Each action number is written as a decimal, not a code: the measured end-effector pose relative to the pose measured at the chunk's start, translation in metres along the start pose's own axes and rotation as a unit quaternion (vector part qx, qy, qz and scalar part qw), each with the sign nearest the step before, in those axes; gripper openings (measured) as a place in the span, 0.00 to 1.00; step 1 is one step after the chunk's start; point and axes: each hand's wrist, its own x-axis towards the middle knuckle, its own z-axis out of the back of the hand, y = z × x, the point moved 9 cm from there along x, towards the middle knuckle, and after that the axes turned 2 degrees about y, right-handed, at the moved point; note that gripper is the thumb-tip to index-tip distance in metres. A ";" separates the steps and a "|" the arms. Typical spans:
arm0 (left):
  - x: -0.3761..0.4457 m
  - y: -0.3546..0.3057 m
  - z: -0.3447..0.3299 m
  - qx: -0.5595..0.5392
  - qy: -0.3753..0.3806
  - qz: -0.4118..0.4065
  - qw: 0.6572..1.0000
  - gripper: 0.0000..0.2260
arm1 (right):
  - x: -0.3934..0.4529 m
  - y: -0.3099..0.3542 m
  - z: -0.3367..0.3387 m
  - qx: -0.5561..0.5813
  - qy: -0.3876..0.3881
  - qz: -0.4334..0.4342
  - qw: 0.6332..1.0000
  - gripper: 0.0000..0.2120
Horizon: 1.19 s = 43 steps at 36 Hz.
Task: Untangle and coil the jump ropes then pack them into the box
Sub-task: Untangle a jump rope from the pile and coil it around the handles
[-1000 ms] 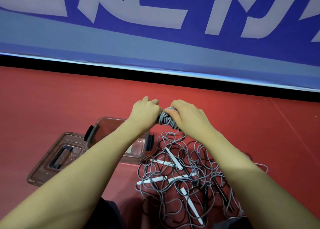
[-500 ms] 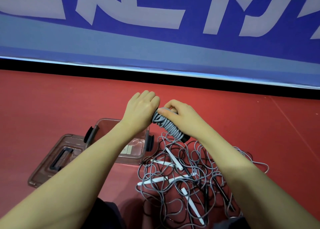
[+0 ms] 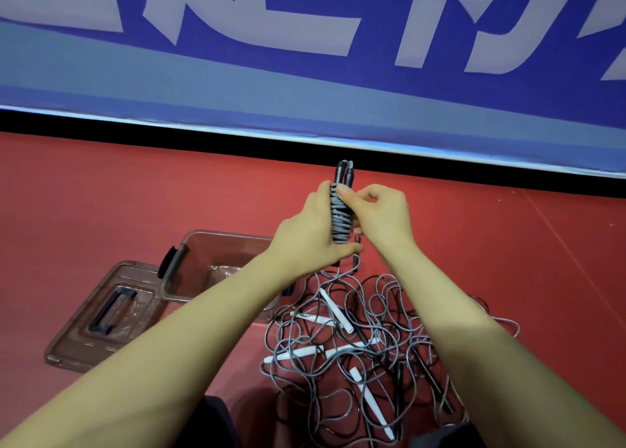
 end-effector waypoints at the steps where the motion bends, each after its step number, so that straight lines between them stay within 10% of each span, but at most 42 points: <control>1: 0.001 0.000 -0.001 0.016 -0.006 0.002 1.000 0.45 | 0.000 0.002 -0.003 0.010 0.012 0.004 1.000 0.17; 5: 0.006 0.002 0.006 0.025 -0.045 0.021 0.998 0.42 | -0.002 0.012 -0.013 0.069 0.083 0.022 0.994 0.05; 17: 0.004 0.018 0.022 -0.245 -0.100 0.040 0.964 0.34 | 0.003 0.006 -0.022 0.129 0.132 0.004 0.983 0.12; 22: 0.003 0.017 0.011 -0.297 -0.021 0.028 0.954 0.33 | 0.001 0.008 -0.025 0.163 0.152 0.019 0.975 0.09; 35: 0.004 0.007 0.026 0.076 -0.107 0.070 0.989 0.38 | 0.000 0.017 -0.011 0.166 0.050 0.035 0.984 0.04; 43: 0.007 0.011 0.030 0.100 -0.132 0.059 0.984 0.34 | -0.008 0.027 -0.016 0.149 0.112 0.087 0.979 0.12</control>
